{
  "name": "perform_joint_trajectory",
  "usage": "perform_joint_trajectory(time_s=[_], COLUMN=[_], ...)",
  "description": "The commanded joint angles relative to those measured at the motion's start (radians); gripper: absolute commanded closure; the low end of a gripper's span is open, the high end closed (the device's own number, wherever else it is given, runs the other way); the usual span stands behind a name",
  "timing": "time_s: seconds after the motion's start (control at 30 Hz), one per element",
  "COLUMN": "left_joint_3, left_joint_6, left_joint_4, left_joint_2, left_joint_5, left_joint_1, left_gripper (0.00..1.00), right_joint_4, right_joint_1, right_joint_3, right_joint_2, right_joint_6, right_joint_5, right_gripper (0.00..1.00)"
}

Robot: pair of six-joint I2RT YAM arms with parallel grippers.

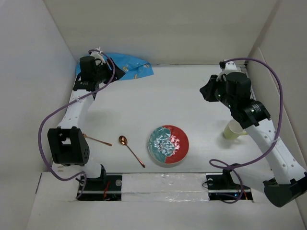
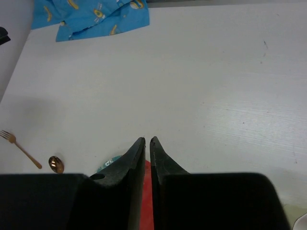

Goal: Set the dinner table for one person

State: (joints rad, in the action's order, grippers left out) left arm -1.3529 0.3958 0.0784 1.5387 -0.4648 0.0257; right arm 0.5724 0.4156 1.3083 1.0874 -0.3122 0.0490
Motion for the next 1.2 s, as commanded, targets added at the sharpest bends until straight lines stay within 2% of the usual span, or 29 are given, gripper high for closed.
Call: perform_joint_trajectory(time_s=[0.0,0.07,0.1,0.17,0.2,0.27,0.37,0.4,0.47,0.57,0.6,0.7,0.77,0.8,0.93,0.97,1.17], left_joint_3=[-0.057,-0.110,-0.127,-0.172,-0.183,-0.228,-0.354,-0.401,-0.558,-0.679,-0.698,-0.775,-0.819,-0.828,-0.848,-0.856,-0.890], left_joint_6=[0.009,0.003,0.002,0.012,0.030,0.052,0.067,0.057,0.041,0.028,0.028,0.029,0.031,0.032,0.043,0.047,0.080], left_joint_4=[-0.034,-0.014,-0.006,0.008,0.008,0.004,0.055,0.117,0.184,0.247,0.251,0.264,0.265,0.264,0.232,0.227,0.182], left_joint_2=[0.006,0.037,0.047,0.075,0.084,0.133,0.255,0.299,0.424,0.556,0.586,0.695,0.760,0.780,0.853,0.877,0.951], left_joint_5=[0.035,0.055,0.086,0.136,0.178,0.207,0.276,0.320,0.371,0.491,0.503,0.520,0.515,0.499,0.476,0.476,0.471], left_joint_1=[-0.012,-0.012,-0.012,-0.024,-0.033,-0.058,-0.078,-0.078,-0.078,-0.087,-0.087,-0.096,-0.096,-0.096,-0.096,-0.087,-0.087], left_gripper=[0.49,0.53,0.61,0.71,0.86,1.00,1.00,1.00,1.00,0.86,0.76,0.60,0.52,0.52,0.51,0.51,0.52], right_joint_4=[-0.049,-0.058,-0.066,-0.084,-0.085,-0.074,-0.078,-0.086,-0.089,-0.069,-0.063,-0.048,-0.048,-0.049,-0.057,-0.052,-0.049], right_joint_1=[-0.011,-0.011,-0.011,-0.020,-0.020,-0.029,-0.029,-0.029,-0.029,-0.029,-0.029,-0.029,-0.020,-0.011,0.026,0.035,0.109], right_joint_3=[0.034,0.037,0.032,0.023,0.022,0.029,0.032,0.025,0.014,0.035,0.045,0.074,0.089,0.091,0.088,0.088,0.071], right_joint_2=[0.012,0.012,0.011,0.009,0.017,0.034,0.051,0.049,0.058,0.094,0.106,0.137,0.137,0.137,0.204,0.210,0.238], right_joint_6=[0.021,0.019,0.019,0.019,0.021,0.024,0.027,0.022,0.019,0.018,0.019,0.019,0.018,0.013,0.009,0.009,-0.002], right_joint_5=[-0.032,-0.031,-0.032,-0.041,-0.041,-0.083,-0.100,-0.103,-0.112,-0.135,-0.133,-0.141,-0.150,-0.152,-0.166,-0.169,-0.138], right_gripper=[0.82,0.80,0.80,0.95,1.00,1.00,1.00,1.00,1.00,1.00,1.00,1.00,0.99,0.96,0.69,0.67,0.66])
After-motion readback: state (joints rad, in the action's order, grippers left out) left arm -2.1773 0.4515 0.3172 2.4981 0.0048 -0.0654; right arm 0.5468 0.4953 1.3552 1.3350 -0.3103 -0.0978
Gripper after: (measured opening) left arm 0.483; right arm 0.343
